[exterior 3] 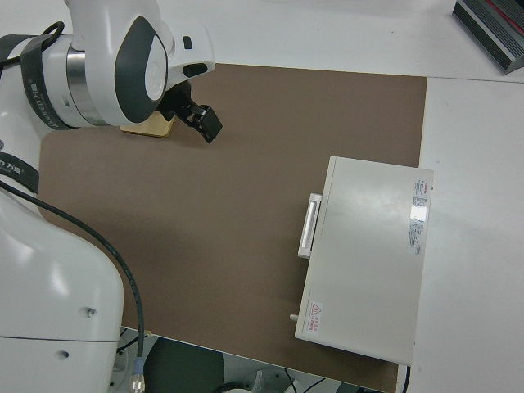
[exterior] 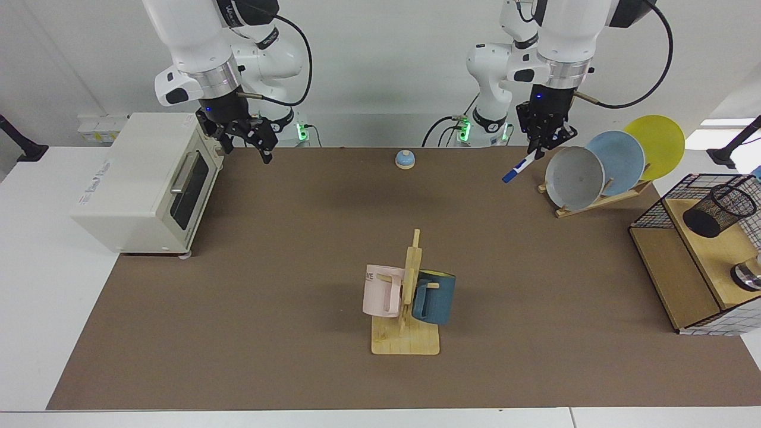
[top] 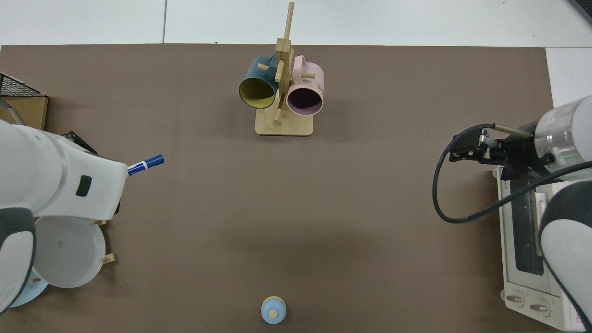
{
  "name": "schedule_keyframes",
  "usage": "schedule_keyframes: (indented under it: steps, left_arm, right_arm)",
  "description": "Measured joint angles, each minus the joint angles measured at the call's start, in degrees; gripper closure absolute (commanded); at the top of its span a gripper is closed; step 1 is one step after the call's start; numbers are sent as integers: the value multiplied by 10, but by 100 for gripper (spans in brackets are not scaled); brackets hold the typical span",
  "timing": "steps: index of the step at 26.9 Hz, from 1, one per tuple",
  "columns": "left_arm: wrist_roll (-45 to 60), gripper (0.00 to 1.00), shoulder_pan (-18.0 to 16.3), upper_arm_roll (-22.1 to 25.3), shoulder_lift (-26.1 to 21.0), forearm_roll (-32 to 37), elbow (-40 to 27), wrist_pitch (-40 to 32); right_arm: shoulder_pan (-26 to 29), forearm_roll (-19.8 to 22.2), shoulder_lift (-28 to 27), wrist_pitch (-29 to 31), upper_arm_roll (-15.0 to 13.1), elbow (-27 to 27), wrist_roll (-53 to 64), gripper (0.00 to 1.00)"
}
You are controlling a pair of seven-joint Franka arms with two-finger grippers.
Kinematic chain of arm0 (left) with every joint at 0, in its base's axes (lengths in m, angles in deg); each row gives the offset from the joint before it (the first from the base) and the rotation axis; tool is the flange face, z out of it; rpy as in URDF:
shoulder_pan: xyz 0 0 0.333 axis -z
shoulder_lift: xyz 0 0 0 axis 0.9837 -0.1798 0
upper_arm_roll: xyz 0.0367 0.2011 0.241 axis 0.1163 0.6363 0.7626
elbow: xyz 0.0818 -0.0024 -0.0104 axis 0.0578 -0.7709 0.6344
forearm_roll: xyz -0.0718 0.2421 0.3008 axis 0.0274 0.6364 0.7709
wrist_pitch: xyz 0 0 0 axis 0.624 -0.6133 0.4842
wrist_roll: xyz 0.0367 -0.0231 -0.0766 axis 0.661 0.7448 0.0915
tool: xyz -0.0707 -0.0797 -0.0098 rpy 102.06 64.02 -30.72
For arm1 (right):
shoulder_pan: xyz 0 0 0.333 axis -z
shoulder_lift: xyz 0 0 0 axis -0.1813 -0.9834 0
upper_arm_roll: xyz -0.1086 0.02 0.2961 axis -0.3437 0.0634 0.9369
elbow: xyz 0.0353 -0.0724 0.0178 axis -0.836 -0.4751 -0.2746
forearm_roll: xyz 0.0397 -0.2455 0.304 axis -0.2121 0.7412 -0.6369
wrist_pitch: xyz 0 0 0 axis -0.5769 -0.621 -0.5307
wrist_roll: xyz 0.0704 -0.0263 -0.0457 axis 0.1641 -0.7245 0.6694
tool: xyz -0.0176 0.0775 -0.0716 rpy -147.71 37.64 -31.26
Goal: Put markers into pen holder
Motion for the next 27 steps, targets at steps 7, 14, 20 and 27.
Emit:
schedule_keyframes:
  steps: [7,14,20,27]
  left_arm:
    - [7,100,-25,1,0,50,21,-38]
    - [-14,100,-43,2,0,124,36,-54]
    - [-50,100,-58,2,-1,176,43,-57]
    - [-125,100,-88,7,-16,233,64,-54]
  right_arm:
    - [0,2,-6,-45,2,42,34,0]
    - [0,2,-27,-64,3,81,46,0]
    - [0,17,-36,-64,3,87,56,0]
    - [-1,25,-36,-64,5,89,61,0]
